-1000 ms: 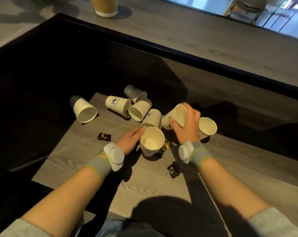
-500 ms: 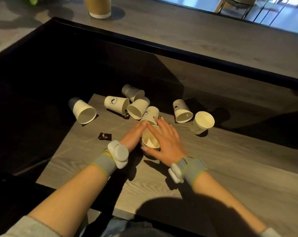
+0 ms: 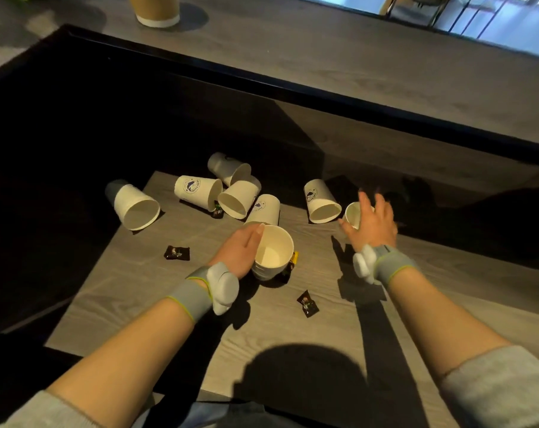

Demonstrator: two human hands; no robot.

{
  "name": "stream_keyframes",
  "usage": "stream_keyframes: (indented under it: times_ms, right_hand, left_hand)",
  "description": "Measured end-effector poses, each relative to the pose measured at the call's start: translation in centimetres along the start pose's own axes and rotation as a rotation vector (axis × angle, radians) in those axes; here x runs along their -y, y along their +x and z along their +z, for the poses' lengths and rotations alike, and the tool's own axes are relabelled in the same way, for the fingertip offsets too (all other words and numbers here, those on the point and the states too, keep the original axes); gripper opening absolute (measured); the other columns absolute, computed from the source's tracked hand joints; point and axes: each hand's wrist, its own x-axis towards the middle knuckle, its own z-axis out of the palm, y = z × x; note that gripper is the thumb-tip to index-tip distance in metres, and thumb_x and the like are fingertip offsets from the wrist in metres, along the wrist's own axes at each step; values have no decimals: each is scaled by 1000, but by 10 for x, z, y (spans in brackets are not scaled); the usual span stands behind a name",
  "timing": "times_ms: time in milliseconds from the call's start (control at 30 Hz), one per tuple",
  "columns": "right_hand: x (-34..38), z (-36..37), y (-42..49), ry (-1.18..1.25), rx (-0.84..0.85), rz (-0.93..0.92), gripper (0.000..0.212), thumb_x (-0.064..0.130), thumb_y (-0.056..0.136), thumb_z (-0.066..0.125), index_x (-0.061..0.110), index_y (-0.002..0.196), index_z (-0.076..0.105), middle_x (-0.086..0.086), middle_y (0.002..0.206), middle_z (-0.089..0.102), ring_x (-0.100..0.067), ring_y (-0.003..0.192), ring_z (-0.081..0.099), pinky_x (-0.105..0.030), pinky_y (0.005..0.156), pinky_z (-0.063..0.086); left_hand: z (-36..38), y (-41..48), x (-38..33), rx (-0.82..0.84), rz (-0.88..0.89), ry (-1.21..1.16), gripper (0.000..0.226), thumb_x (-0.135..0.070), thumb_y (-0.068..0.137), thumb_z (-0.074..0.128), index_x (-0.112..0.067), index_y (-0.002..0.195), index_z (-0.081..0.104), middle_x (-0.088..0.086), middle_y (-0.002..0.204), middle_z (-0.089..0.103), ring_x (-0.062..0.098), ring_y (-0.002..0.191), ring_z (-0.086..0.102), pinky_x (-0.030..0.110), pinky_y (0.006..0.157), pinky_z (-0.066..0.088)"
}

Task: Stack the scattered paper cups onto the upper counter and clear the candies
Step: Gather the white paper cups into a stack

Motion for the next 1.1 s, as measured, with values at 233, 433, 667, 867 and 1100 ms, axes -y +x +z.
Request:
stream_keyframes:
  times_ms: [233,433,667,867,1100]
  right_hand:
    - [-3,19,-12,70,128,-5,59,36,82,63,23,132,35,-13,133,32,-39,118,39,-44,93,41]
    - [14,7,-42,483,-152,-16,55,32,81,65,25,130,43,-7,127,37,-27,114,45,-33,87,41]
    - [92,-30,-77,623,-176,-487,52,38,76,59,29,126,50,4,113,39,-13,106,43,-16,87,38]
    - [97,20,-91,-15,36,-594,59,58,84,32,28,133,41,-6,134,45,-28,122,41,-41,98,35]
    - [115,28,-84,14,39,-432,48,46,92,38,20,133,41,-10,134,41,-30,119,38,-40,94,36]
  left_hand:
    - [5,7,-6,-17,1,2,40,-25,102,24,-8,131,45,11,131,52,5,106,41,10,81,28]
    - [8,9,6,-46,-52,-110,46,-34,100,27,-13,139,38,4,144,42,12,127,39,21,101,25]
    - [3,3,17,-148,-66,-245,55,-50,96,17,-19,116,58,4,124,59,19,119,51,44,109,34]
    - [-22,-9,35,-269,-108,-255,52,-46,98,16,-20,124,53,2,128,56,18,123,49,41,110,31]
    - [-58,-21,58,-431,-148,-182,39,-42,96,34,-15,120,48,9,124,54,21,115,49,32,92,35]
